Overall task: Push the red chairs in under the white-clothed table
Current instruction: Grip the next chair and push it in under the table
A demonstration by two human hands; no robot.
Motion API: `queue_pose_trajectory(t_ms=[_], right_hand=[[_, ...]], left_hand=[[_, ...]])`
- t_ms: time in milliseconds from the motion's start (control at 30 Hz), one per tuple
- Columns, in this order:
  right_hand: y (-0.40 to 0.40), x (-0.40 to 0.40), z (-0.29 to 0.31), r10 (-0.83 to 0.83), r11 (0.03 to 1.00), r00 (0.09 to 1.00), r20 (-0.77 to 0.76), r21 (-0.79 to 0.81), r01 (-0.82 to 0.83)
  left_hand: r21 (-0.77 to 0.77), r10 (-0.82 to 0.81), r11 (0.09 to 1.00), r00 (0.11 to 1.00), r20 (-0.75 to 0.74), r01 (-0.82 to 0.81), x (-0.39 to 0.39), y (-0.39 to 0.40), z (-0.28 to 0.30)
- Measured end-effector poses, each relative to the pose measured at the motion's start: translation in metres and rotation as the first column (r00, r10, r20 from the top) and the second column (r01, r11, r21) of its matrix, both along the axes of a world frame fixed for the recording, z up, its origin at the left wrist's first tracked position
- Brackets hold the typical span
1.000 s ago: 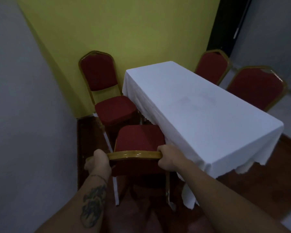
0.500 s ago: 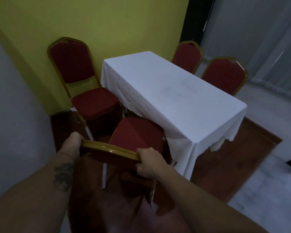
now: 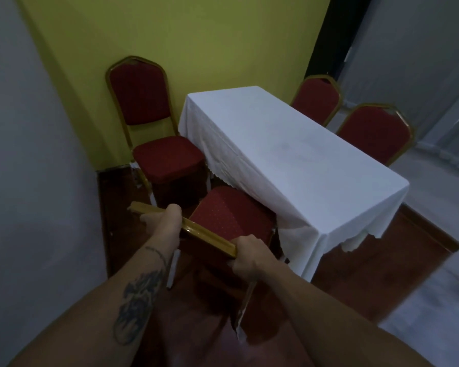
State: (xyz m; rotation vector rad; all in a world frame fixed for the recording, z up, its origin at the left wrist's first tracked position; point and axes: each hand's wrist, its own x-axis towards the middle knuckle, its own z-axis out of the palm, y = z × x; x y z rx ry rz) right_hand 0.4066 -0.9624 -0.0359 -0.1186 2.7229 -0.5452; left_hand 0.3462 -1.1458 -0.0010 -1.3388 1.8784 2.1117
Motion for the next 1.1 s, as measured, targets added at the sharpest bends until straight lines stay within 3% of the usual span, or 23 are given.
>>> queue_pose_trajectory(t_ms=[367,1100], right_hand=[[-0.023,-0.013,-0.002,-0.072,0.997,0.997,-0.007,-0.013,0.072],[-0.046,-0.126,-0.009,-0.125,0.992,0.991,0.043,0.018,0.124]], left_hand=[[-0.097,-0.223,0.972,0.968,-0.117,0.212,-0.043,-0.008,-0.008],[-0.186,-0.433,0.889,0.901,-0.042,0.419,-0.178,-0.026,-0.004]])
